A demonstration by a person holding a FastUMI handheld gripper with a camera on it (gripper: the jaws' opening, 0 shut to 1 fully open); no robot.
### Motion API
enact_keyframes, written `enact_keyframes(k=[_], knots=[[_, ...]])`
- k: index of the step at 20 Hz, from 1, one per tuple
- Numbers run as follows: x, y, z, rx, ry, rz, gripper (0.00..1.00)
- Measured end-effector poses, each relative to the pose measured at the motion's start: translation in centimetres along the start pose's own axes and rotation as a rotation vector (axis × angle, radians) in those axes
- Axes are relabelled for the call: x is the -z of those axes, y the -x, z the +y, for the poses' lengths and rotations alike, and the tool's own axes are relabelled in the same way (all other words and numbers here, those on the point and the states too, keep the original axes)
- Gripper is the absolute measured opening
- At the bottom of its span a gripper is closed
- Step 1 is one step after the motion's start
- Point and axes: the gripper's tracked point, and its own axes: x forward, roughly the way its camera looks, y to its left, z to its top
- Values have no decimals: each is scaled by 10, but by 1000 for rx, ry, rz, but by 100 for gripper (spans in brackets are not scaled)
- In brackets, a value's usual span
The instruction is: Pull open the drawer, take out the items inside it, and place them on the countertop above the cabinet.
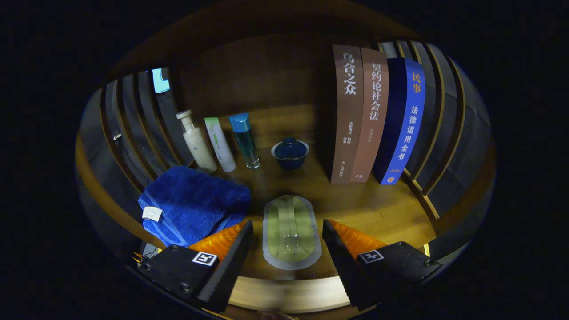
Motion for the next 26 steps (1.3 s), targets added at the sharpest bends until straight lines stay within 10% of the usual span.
enact_keyframes(k=[15,26], knots=[[66,204,6,6,43,-428,99],[210,168,3,-15,-3,-392,99]])
